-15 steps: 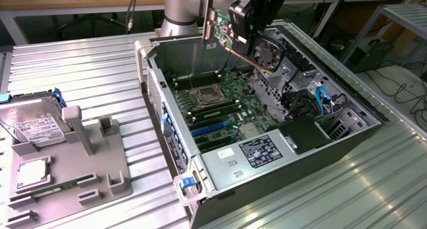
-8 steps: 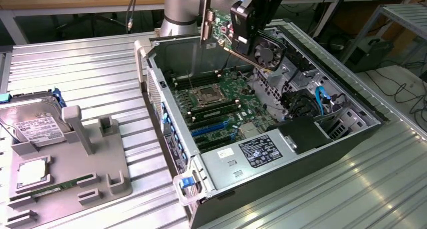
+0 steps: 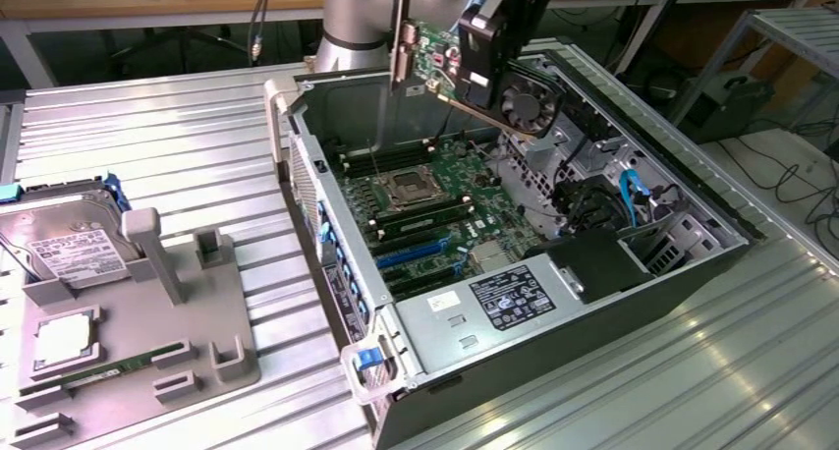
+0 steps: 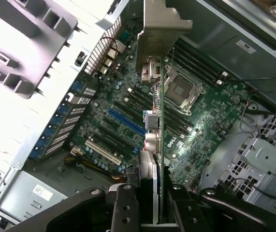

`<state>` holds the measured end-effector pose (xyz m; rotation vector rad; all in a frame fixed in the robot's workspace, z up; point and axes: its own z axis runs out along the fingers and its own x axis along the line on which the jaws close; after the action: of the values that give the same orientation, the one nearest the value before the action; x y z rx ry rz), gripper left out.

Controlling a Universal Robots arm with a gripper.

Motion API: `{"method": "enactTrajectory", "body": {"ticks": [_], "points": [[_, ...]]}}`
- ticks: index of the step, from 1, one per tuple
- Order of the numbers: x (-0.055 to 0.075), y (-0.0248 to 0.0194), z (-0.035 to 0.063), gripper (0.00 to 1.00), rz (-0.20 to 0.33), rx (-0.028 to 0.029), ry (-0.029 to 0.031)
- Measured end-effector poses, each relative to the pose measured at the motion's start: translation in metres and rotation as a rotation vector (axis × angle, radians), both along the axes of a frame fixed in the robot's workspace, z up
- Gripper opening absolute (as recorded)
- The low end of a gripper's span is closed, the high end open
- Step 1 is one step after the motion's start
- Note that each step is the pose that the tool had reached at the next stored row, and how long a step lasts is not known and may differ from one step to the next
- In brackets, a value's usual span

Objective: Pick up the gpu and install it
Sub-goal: 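Insert the gpu into the slot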

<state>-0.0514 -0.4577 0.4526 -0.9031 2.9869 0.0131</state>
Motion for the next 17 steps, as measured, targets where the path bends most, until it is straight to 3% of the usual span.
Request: {"method": "enactTrajectory", "body": {"ticks": [17], "points": [[0.0000,0.0000,0.0000,0.28,0.153,0.0000,0.0000]]}}
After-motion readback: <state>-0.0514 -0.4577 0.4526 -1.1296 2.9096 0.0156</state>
